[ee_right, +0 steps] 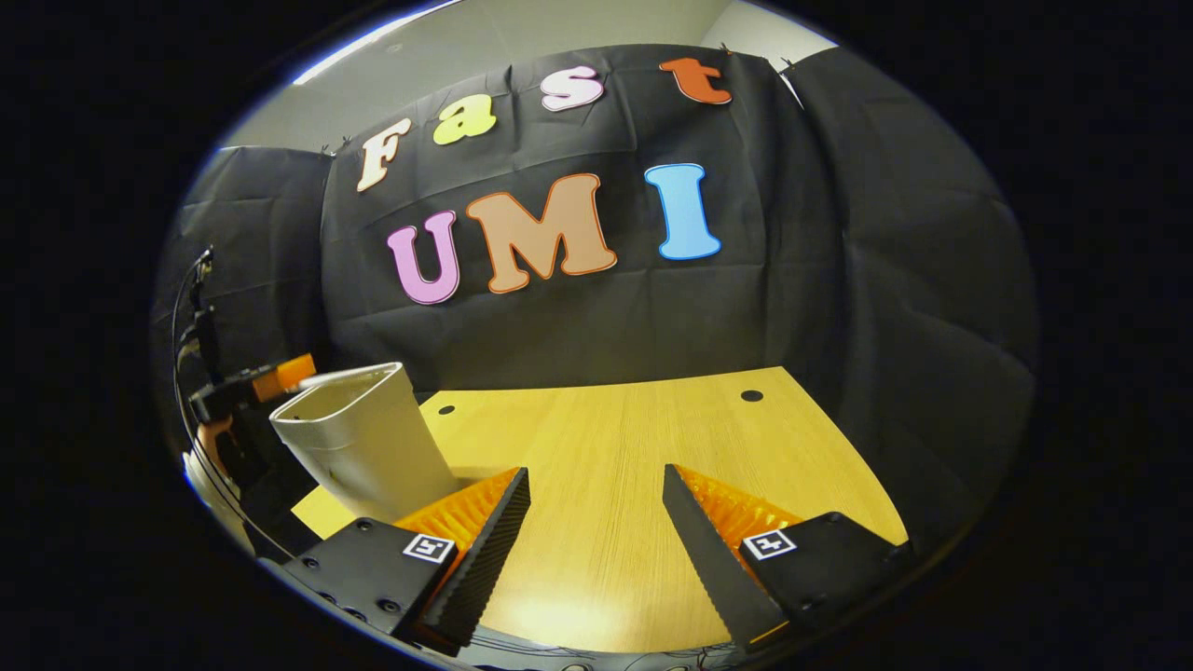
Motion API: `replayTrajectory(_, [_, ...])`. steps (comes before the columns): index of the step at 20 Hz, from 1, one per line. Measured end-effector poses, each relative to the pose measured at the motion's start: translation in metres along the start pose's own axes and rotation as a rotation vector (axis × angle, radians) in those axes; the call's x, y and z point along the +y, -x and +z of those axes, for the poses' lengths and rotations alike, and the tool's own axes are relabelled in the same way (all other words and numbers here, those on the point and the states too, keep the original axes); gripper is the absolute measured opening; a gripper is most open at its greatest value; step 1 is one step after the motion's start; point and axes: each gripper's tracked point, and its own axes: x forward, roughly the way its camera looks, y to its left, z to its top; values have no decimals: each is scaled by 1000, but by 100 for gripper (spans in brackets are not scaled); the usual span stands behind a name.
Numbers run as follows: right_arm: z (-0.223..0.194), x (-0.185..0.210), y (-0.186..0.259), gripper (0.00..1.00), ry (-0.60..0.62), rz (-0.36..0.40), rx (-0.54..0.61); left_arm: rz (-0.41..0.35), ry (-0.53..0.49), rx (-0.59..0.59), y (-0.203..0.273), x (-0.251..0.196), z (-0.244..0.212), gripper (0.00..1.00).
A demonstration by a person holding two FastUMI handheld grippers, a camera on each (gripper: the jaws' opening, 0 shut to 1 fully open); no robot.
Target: Press the lid of the desktop garbage bin to open it, pick up the crumpled paper on the desktop and throw it into the bin, then pick up the pop can on the desktop and drop it into the bin, and finally close the garbage bin lid.
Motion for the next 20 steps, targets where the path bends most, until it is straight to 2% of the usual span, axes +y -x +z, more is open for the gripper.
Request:
replayTrajectory(2, [2,2,0,96,2,1,-3,18,3,16,2,-2,-17,94])
replayTrajectory(7, [-5,4,0,96,13,-2,17,49,35,-50,1,-1,-19,95])
replayTrajectory(10, [-9,6,3,96,13,-3,23,87,-7,-38,-1,-1,-26,94])
replayTrajectory(11, [-11,5,4,96,14,-7,23,94,8,-43,0,0,-26,95])
replayTrajectory(13, [-12,1,6,96,17,-20,20,100,9,-80,2,-1,-20,95])
replayTrajectory(20, [-2,4,7,96,-4,-8,-9,109,-1,-77,0,0,-19,94])
